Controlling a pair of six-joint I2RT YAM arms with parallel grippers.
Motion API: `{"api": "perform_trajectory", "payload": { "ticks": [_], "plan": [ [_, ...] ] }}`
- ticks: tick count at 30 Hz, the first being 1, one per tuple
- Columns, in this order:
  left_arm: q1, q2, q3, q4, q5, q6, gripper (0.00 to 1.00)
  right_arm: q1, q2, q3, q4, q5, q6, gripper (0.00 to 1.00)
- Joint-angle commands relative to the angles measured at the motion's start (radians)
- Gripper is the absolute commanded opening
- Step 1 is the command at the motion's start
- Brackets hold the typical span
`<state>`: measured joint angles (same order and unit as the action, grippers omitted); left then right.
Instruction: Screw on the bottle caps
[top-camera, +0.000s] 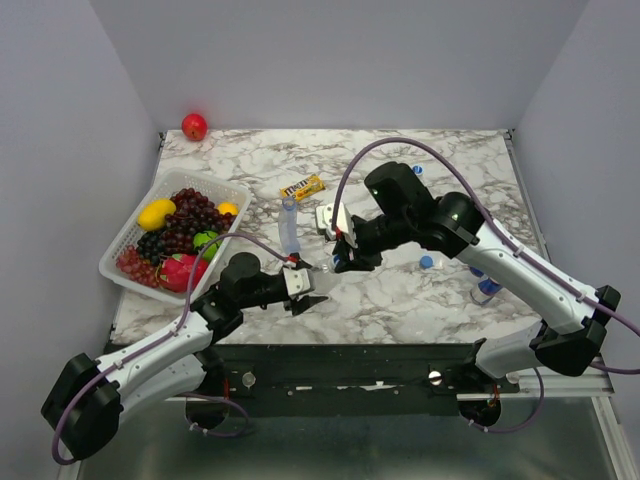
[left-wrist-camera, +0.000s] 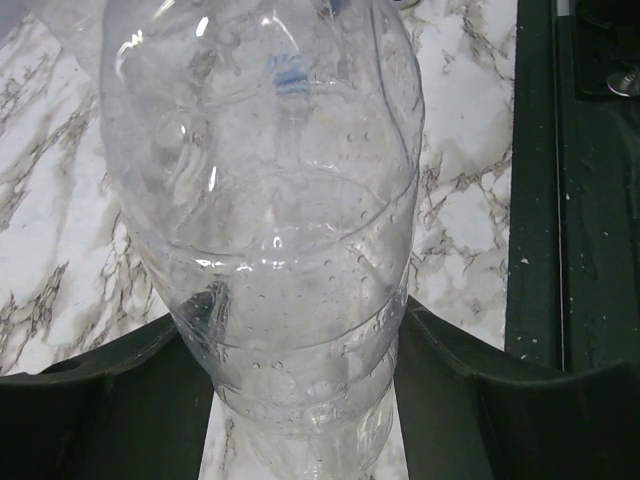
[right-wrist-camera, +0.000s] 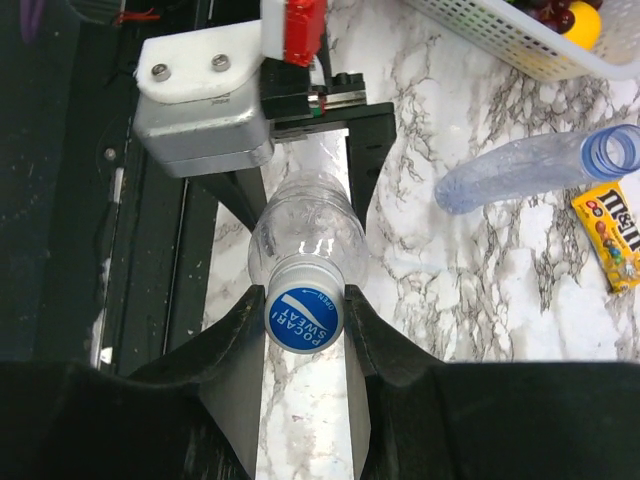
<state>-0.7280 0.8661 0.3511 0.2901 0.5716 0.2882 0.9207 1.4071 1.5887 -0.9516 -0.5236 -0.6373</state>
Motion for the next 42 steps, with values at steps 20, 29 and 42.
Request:
{"api": "perform_trajectory", "payload": {
  "ticks": [20,29,42],
  "plan": [
    [-0.004,-0.085,0.015,0.202,-0.125,-0.070,0.00,-0.023,0.072,0.037,0.022,0.114,0.367,0.39],
    [-0.004,-0.091,-0.021,0.138,-0.110,-0.057,0.00,-0.022,0.116,0.123,-0.038,0.106,0.275,0.43],
    [-0.001,-0.101,-0.063,0.123,-0.124,-0.104,0.00,-0.023,0.122,0.194,-0.094,0.067,0.213,0.63]
  ]
}}
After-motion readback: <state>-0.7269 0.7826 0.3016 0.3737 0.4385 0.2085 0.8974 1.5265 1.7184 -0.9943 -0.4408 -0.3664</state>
